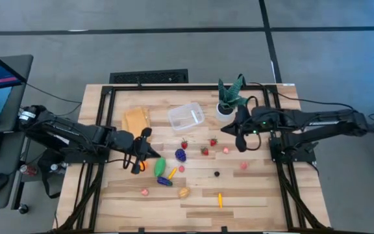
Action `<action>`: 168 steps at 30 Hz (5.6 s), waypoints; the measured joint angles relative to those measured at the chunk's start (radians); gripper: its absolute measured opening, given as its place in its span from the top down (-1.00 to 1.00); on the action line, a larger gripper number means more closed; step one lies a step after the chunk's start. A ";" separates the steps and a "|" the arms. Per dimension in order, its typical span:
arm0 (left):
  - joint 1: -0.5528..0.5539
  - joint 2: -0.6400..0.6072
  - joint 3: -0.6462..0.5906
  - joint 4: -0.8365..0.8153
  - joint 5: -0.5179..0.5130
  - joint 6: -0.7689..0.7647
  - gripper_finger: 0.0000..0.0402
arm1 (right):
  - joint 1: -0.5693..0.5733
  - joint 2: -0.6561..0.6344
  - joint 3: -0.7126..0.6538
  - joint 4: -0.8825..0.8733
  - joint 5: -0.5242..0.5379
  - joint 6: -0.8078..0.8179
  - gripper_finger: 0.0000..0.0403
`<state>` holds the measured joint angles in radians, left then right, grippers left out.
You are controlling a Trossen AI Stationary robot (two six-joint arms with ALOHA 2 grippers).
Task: Pick and placing Produce into tupperware
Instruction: Put the pink peach into the transparent bin
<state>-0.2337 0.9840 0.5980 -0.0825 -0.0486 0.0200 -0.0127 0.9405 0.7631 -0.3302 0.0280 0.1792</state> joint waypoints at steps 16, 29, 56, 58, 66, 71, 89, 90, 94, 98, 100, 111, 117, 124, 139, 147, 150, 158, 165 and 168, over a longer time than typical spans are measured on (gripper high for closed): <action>-0.004 0.000 0.000 0.002 -0.056 -0.029 1.00 | -0.003 0.217 0.000 0.065 -0.033 0.016 1.00; -0.004 0.000 -0.001 -0.077 -0.072 -0.059 1.00 | 0.040 0.127 0.012 -0.161 -0.203 -0.090 1.00; -0.004 -0.001 0.126 -0.640 -0.025 -0.450 1.00 | 0.076 -0.181 0.000 -0.371 0.363 0.096 1.00; -0.004 -0.001 0.132 -0.607 -0.062 -0.418 1.00 | 0.075 -0.162 0.001 -0.360 0.326 0.003 1.00; 0.051 -0.001 0.135 -0.290 -0.220 -0.250 1.00 | 0.034 -0.055 0.018 -0.359 0.161 -0.099 1.00; 0.060 -0.001 0.155 -0.279 -0.136 -0.258 1.00 | 0.004 -0.031 0.018 -0.361 0.096 -0.100 0.96; 0.042 -0.001 0.133 -0.326 -0.176 -0.298 1.00 | 0.088 -0.029 -0.078 -0.371 0.078 0.053 -0.14; 0.042 0.000 0.133 -0.327 -0.176 -0.284 1.00 | 0.098 -0.029 -0.086 -0.367 0.082 0.074 -0.15; 0.042 0.000 0.133 -0.326 -0.176 -0.225 1.00 | 0.149 -0.017 -0.116 -0.338 0.148 0.153 -0.14; 0.042 0.000 0.133 -0.338 -0.189 -0.187 1.00 | 0.197 0.000 -0.141 -0.300 0.203 0.242 -0.08; 0.042 0.000 0.133 -0.348 -0.219 -0.188 1.00 | 0.223 0.013 -0.150 -0.314 0.233 0.310 -0.05; 0.042 0.000 0.132 -0.398 -0.254 -0.180 1.00 | 0.439 0.195 -0.153 -0.287 0.438 0.645 0.08; 0.042 0.000 0.132 -0.398 -0.273 -0.157 1.00 | 0.491 0.334 -0.153 -0.247 0.486 0.716 0.09; 0.042 0.000 0.132 -0.399 -0.283 -0.155 1.00 | 0.516 0.451 -0.153 -0.211 0.555 0.739 0.03; 0.042 0.000 0.132 -0.422 -0.285 -0.154 1.00 | 0.615 0.550 -0.153 -0.174 0.737 0.822 0.07; 0.042 0.000 0.132 -0.426 -0.301 -0.142 1.00 | 0.734 0.550 -0.261 -0.130 0.870 1.069 0.08; 0.041 0.000 0.132 -0.426 -0.301 -0.142 1.00 | 0.773 0.550 -0.295 -0.114 0.921 1.166 0.09; 0.042 0.000 0.132 -0.414 -0.318 -0.143 1.00 | 0.752 0.550 -0.303 -0.018 0.922 1.064 0.10; 0.042 0.000 0.132 -0.395 -0.332 -0.143 1.00 | 0.702 0.550 -0.303 -0.009 0.903 1.031 0.11; 0.042 0.000 0.132 -0.396 -0.331 -0.143 1.00 | 0.673 0.550 -0.303 0.022 0.865 0.992 0.10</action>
<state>-0.1922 0.9840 0.7303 -0.4782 -0.3799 -0.1226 0.6602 1.4906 0.4606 -0.3086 0.8930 1.1713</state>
